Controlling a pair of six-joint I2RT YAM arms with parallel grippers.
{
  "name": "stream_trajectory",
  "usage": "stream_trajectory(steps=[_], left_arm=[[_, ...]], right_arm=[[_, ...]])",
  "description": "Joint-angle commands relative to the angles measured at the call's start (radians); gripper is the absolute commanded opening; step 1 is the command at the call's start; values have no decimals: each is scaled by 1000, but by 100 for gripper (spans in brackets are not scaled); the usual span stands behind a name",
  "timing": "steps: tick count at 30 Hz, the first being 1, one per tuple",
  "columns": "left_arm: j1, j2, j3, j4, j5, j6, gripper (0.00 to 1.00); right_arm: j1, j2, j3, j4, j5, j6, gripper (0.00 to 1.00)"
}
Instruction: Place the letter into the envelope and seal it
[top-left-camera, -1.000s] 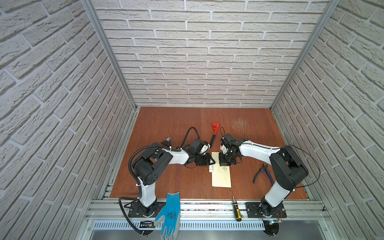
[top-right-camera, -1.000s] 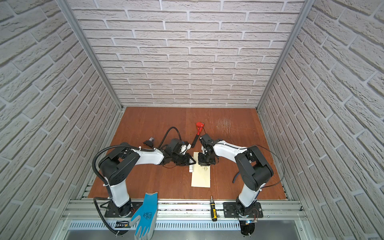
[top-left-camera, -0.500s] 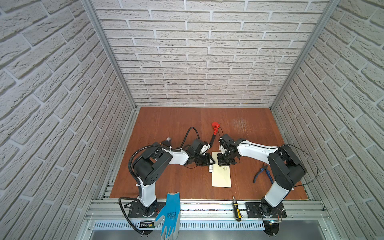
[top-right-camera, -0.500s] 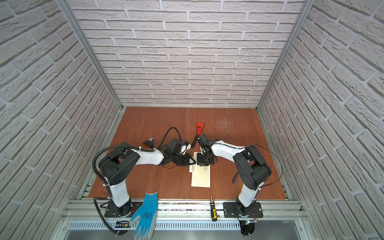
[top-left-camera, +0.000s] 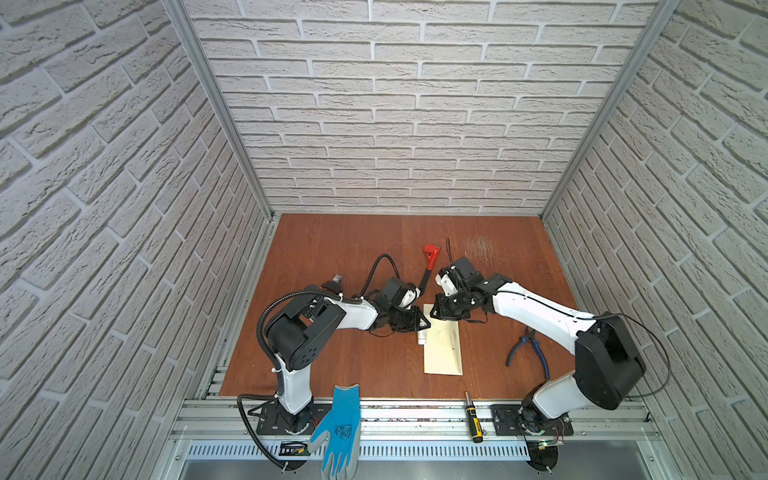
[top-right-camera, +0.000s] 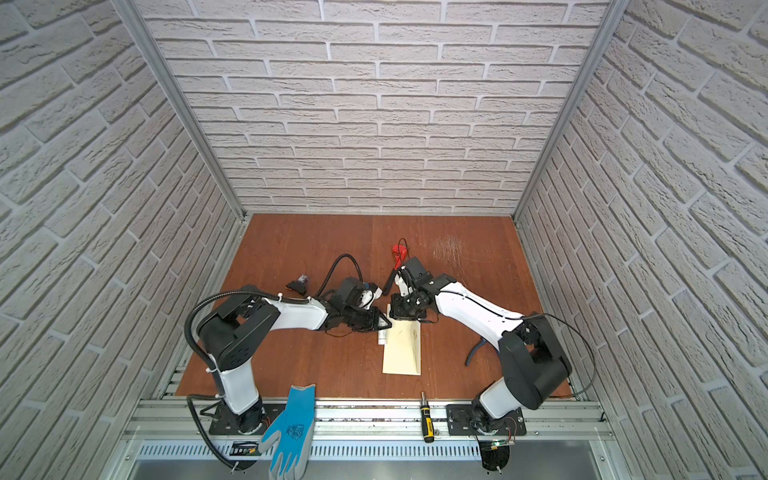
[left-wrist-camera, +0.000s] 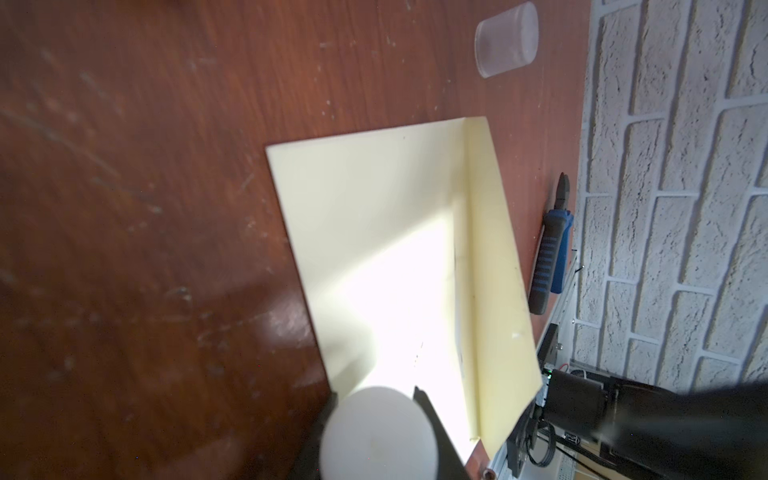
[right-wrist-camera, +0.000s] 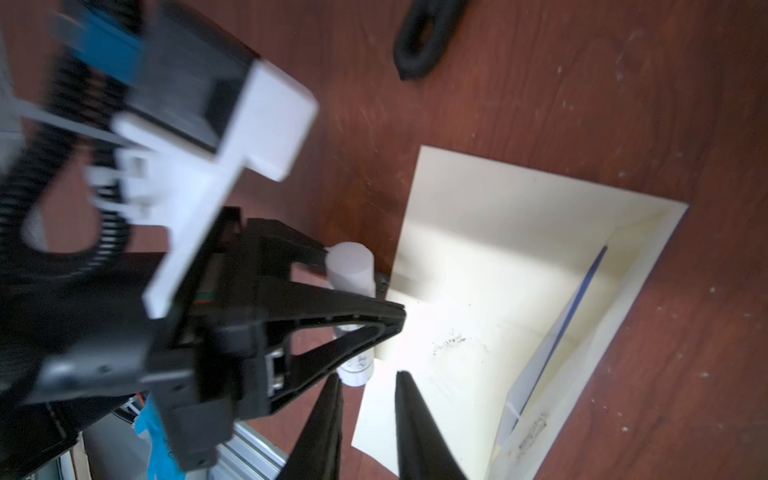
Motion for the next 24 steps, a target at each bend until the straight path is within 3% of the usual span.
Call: stream_trajectory(steps=[1, 7, 17, 24], left_arm=[[-1, 17, -35, -82, -34, 5, 0], [-2, 13, -33, -85, -36, 6, 0], [-1, 12, -41, -79, -39, 6, 0], [-1, 17, -42, -71, -36, 5, 0]], right_arm=[[8, -77, 42, -80, 25, -21, 25], [-9, -142, 41, -245, 135, -34, 6], [-37, -165, -84, -270, 148, -26, 6], [-46, -70, -95, -245, 151, -33, 5]])
